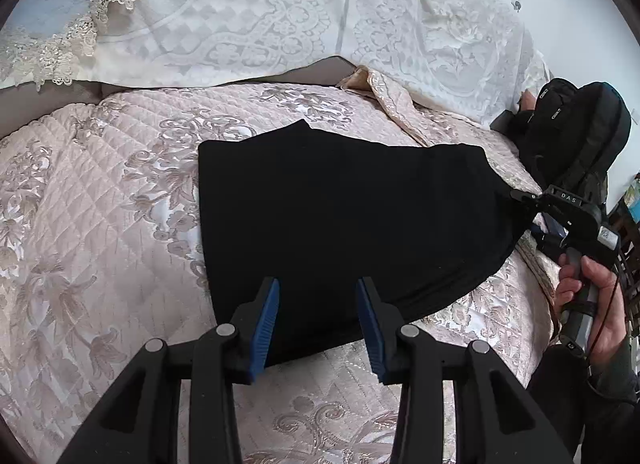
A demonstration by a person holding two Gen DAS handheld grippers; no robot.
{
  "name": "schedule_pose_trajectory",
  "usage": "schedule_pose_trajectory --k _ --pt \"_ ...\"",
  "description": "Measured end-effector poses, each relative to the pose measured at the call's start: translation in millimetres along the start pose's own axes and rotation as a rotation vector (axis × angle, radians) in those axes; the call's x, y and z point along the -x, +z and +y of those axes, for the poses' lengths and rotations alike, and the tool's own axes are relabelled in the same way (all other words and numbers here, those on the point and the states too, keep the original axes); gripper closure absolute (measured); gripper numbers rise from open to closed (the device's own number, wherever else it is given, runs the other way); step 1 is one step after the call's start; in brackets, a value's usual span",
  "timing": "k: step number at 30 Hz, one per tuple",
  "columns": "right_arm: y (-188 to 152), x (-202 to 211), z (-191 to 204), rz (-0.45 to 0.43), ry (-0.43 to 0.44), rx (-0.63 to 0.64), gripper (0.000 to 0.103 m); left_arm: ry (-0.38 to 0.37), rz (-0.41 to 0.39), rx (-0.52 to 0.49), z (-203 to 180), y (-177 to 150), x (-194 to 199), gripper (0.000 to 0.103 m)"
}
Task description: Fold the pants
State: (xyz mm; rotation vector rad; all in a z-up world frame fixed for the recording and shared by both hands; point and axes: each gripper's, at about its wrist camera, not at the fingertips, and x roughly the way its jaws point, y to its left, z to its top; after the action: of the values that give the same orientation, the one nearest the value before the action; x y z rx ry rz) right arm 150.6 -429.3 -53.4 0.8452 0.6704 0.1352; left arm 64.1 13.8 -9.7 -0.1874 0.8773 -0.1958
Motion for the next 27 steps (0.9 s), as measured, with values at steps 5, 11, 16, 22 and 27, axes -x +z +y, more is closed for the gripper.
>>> schedule_pose_trajectory --k 5,11,16,22,27 --pt "0 11 26 -0.020 0.019 0.093 0.082 0.032 -0.003 0.007 4 0 2 0.061" --pt "-7 22 64 -0.018 0.095 0.187 0.083 0.046 -0.002 0.042 16 -1 4 0.061" --pt "-16 22 98 0.017 0.162 0.253 0.084 0.049 -0.012 0.067 24 -4 10 0.061" --pt "-34 16 140 0.072 0.231 0.346 0.084 0.055 -0.025 0.107 39 -8 16 0.061" --pt "-61 6 177 0.139 0.273 0.483 0.084 0.067 -0.039 0.149 56 -11 23 0.061"
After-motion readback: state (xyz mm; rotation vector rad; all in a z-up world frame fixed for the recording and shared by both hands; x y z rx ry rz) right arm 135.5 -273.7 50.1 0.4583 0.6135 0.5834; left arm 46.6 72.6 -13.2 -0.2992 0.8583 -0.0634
